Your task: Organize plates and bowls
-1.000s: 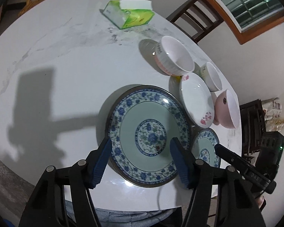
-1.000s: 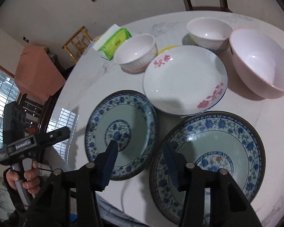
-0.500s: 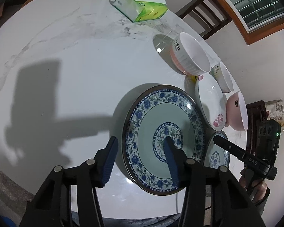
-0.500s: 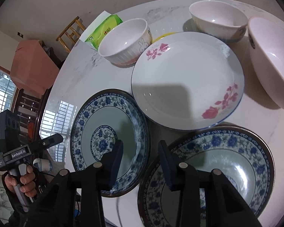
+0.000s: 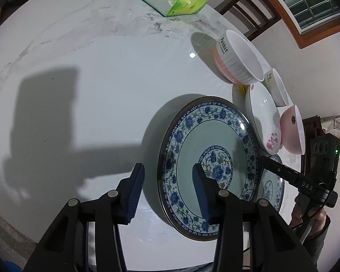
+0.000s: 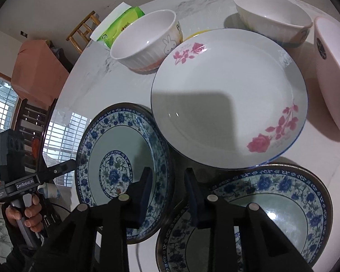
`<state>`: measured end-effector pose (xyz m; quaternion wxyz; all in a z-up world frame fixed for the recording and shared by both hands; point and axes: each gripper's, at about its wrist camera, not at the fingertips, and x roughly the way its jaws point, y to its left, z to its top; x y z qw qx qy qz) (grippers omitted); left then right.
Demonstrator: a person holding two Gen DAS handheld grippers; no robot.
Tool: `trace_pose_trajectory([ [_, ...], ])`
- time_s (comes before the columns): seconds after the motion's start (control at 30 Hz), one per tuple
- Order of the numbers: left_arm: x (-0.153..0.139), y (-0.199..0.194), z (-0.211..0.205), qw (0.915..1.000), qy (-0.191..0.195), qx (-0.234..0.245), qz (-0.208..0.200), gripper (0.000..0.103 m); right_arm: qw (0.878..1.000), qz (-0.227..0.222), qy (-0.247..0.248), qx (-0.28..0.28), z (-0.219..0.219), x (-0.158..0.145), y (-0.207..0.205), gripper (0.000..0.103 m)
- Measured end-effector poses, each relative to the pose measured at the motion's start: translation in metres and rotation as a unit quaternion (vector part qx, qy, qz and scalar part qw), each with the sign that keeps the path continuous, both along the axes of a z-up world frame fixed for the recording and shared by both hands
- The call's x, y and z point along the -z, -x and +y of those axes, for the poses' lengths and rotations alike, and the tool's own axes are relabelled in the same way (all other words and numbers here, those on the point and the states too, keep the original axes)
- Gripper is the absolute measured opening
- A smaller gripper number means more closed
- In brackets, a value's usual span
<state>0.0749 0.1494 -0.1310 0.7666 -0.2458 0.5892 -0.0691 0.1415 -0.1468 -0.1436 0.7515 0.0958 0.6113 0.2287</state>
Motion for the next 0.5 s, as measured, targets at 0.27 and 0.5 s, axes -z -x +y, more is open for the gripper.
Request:
trace_pose_trajectory([
  [0.27, 0.008, -0.004, -0.003, 0.9999, 0.005, 0.011, 0.003, 0.024, 1.0, 0.01, -0.007, -0.008, 0.002, 0.009, -0.006, 0.018],
  [0.5, 0.013, -0.003, -0.01, 0.9996, -0.018, 0.021, -0.003, 0.014, 1.0, 0.005, -0.002, -0.01, 0.003, 0.01, -0.007, 0.014],
])
